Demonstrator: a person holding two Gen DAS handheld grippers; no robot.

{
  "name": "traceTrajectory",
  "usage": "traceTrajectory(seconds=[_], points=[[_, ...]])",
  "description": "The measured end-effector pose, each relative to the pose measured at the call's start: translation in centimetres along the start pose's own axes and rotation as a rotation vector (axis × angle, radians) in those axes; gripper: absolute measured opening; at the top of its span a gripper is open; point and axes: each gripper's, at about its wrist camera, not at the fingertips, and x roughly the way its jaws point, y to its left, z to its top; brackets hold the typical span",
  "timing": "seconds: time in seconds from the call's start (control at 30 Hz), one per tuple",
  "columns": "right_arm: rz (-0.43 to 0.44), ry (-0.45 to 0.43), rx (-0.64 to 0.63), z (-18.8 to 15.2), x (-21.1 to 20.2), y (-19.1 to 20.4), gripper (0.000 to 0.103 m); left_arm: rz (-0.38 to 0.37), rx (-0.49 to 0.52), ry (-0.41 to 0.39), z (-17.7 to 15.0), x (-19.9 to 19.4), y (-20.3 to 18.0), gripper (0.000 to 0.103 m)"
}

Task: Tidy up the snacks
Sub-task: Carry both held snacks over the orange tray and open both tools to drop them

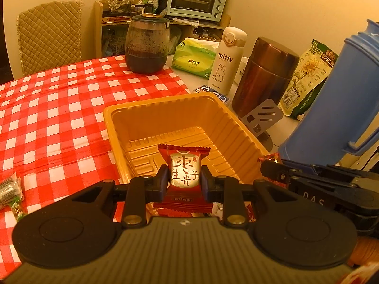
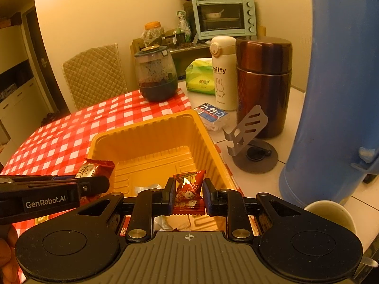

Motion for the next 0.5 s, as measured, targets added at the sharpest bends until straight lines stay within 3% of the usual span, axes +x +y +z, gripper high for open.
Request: traceTrajectory(seconds=[0.07,0.13,0.5], points=[[-0.003,0.004,0.0,0.0,0.3,0.0,0.025,-0.01,0.004,0.0,0.1,0.4,0.0,0.027],[-0.005,0.009,0.002,-0.1,0.5,-0.1,0.025,-0.011,0.005,-0.002,0.1,0.5,0.2,0.045],[0.007,0.021,0.014,-0.4,1.0,0.0,0.025,0.046,-0.054,-0.025,-0.9,-1.6,3.2,0.046]])
